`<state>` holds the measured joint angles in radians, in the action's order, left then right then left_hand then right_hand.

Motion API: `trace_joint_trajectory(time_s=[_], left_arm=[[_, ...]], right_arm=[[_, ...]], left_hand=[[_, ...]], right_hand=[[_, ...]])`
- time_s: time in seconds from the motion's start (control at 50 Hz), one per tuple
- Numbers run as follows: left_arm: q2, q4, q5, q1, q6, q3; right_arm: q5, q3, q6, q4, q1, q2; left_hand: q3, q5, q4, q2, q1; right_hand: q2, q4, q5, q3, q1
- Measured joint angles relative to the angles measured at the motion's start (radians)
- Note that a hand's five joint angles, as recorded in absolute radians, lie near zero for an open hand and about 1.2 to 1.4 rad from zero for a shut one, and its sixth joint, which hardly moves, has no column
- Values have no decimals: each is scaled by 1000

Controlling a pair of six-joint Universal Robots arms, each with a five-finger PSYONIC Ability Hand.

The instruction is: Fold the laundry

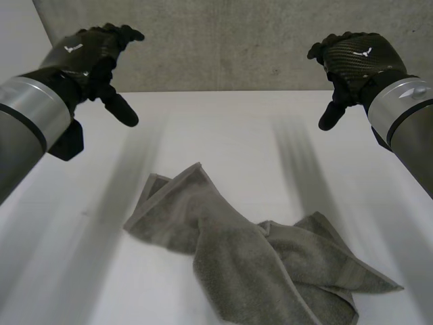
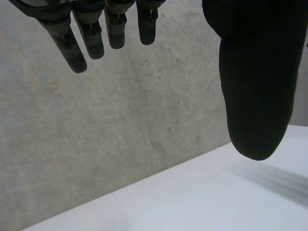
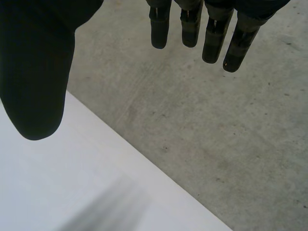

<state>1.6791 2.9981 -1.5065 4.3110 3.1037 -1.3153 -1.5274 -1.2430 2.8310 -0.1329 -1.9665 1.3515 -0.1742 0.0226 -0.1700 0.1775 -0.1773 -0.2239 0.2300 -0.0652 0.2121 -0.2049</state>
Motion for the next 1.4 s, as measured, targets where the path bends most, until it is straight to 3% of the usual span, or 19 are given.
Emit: trace_joint_trajectory(time_s=[0.22, 0.34, 0.46, 0.5, 0.54, 0.62, 0.68, 0.7, 0.74, 0.98, 1.24, 1.4], left_arm=[[193, 100, 147, -91, 82, -43], [383, 117, 255, -187, 306, -43], [509, 112, 271, -233, 461, -40], [557, 110, 264, -245, 516, -39], [576, 111, 255, -249, 538, -39], [574, 120, 232, -250, 550, -38], [549, 132, 212, -249, 548, -37], [521, 147, 195, -249, 543, -38], [488, 166, 177, -249, 535, -38], [255, 241, 82, -252, 409, -65], [216, 236, -16, -233, 395, -105], [195, 235, -31, -238, 393, -129]], right_arm=[[17, -34, -188, -107, 10, -11], [21, -153, -210, -130, 21, -11], [36, -269, -207, -112, 56, -8], [63, -342, -206, -103, 85, -3], [90, -390, -205, -101, 107, 3], [140, -467, -201, -100, 143, 21], [167, -507, -196, -100, 159, 31], [182, -530, -192, -99, 166, 37], [192, -547, -186, -98, 170, 40], [210, -566, -113, -76, 167, 47], [239, -608, 91, -133, 164, 115], [256, -630, 193, -90, 120, 108]], left_hand=[[-41, 18, -46, 39, -39], [-43, 21, -47, 40, -40], [-59, 35, -63, 55, -57], [-162, 139, -167, 177, -180], [-439, 397, -445, 436, -446], [-802, 761, -797, 800, -781], [-802, 761, -797, 800, -781], [-948, 912, -958, 958, -904], [-998, 950, -1008, 1003, -934], [-1031, 984, -1043, 1035, -949], [-1032, 984, -1046, 1036, -953], [-1032, 984, -1046, 1036, -953]], right_hand=[[0, 0, 0, 0, 0], [0, 0, 0, 0, 0], [0, 0, 0, 0, 0], [0, 0, 0, 0, 0], [0, 0, 0, 0, 0], [0, 0, 0, 0, 0], [0, 0, 0, 0, 0], [0, 0, 0, 0, 0], [0, 0, 0, 0, 0], [-1, 0, 0, 0, 0], [0, 0, 0, 0, 0], [-14, 7, -6, 17, -11]])
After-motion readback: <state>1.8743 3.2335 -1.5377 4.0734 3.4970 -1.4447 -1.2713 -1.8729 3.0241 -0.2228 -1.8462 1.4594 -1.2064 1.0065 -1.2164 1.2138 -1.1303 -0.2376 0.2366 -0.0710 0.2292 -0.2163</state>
